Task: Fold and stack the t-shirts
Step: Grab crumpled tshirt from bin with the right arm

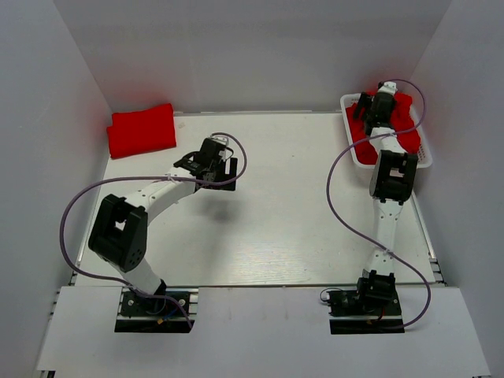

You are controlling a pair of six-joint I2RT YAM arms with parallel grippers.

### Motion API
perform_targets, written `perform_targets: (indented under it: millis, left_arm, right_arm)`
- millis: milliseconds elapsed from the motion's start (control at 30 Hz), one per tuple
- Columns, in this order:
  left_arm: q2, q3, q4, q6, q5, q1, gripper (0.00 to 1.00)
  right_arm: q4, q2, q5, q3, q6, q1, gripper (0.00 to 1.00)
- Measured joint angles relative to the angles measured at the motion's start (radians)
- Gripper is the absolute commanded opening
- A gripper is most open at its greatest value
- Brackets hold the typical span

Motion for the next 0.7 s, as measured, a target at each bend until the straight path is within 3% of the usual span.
perform_targets:
  millis: [67, 100, 167, 200, 467, 700]
  left_arm:
    - [0.025, 0.011, -0.013, 0.000, 0.000, 0.000, 1.00]
    - [0.037, 0.019, -0.018, 0.000, 0.000, 0.000, 1.00]
    - [0.055, 0.031, -0.025, 0.000, -0.001, 0.000, 1.00]
    - [0.059, 0.034, -0.027, -0.001, -0.001, 0.000, 1.00]
    - [0.059, 0.035, -0.034, -0.003, -0.002, 0.000, 1.00]
    - [0.019, 0.035, -0.031, -0.003, -0.003, 0.000, 1.00]
  right_arm:
    - [0.022, 0.006, -0.010, 0.000, 0.016, -0.002, 0.62]
    - [0.037, 0.007, -0.014, 0.000, 0.021, -0.002, 0.36]
    - [0.072, 0.007, -0.018, 0.000, 0.039, -0.004, 0.19]
    - [0.087, 0.007, -0.018, 0.000, 0.047, -0.004, 0.00]
    - [0.162, 0.006, -0.005, -0.019, 0.082, -0.004, 0.00]
    - [0.187, -0.066, 0.011, -0.134, 0.056, -0.003, 0.00]
